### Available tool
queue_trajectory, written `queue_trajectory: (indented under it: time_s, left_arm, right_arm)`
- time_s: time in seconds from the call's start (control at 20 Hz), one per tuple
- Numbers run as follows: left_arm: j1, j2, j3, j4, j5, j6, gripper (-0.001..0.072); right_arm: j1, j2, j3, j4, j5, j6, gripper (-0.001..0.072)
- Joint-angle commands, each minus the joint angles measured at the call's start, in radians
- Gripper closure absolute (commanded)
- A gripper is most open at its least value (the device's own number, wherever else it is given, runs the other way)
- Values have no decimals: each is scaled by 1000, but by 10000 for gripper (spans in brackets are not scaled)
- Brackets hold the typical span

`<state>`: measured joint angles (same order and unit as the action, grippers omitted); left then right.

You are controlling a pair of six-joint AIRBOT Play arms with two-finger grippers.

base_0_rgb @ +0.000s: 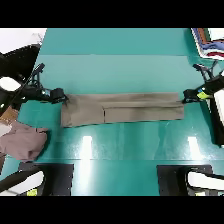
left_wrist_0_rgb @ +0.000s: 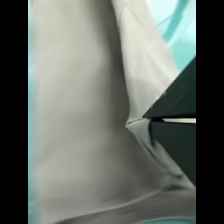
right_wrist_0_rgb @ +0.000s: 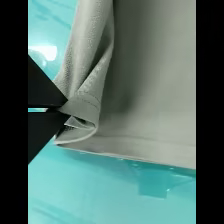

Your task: Fold the shirts.

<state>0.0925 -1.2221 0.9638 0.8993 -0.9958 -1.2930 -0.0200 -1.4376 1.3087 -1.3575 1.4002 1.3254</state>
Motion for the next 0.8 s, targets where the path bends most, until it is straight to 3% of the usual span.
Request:
queue_trajectory:
  time_s: [0.0, 0.05, 0.1, 0.15, 0.2, 0.25, 0.3, 0.4, 0.5, 0.55, 0.65, 0.75]
  left_arm:
    - [0, -177, 95, -64, 64, 71, 684]
    - [0, -195, 105, -70, 64, 83, 683]
    - [0, -201, 107, -70, 67, 82, 680]
    - [0, -201, 109, -70, 71, 81, 511]
    - [1, -200, 116, -71, 67, 72, 223]
    - [3, -198, 129, -70, 46, 58, 120]
    - [3, -196, 144, -69, 11, 61, 119]
    - [3, -196, 176, -70, -74, 60, 161]
    - [2, -196, 182, -101, -120, 64, 610]
    - [-1, -195, 182, -117, -124, 64, 683]
    - [-14, -196, 182, -158, -124, 64, 684]
    - [-51, -196, 182, -174, -113, 64, 684]
  right_arm:
    - [-7, -138, 107, 125, -23, 2, 697]
    - [-19, -158, 119, 169, -35, 1, 693]
    - [-26, -172, 127, 198, -41, 1, 628]
    - [-39, -182, 132, 230, -39, 1, 400]
    - [-60, -183, 132, 267, -32, 1, 228]
    - [-82, -181, 132, 286, -9, -6, 222]
    - [-105, -176, 130, 292, 24, -16, 222]
    - [-167, -163, 129, 291, 101, -37, 222]
    - [-230, -164, 127, 290, 158, -52, 222]
    - [-259, -167, 118, 293, 169, -52, 211]
    - [-303, -167, 55, 293, 145, -52, 130]
    - [-318, -176, -30, 295, 101, -69, 130]
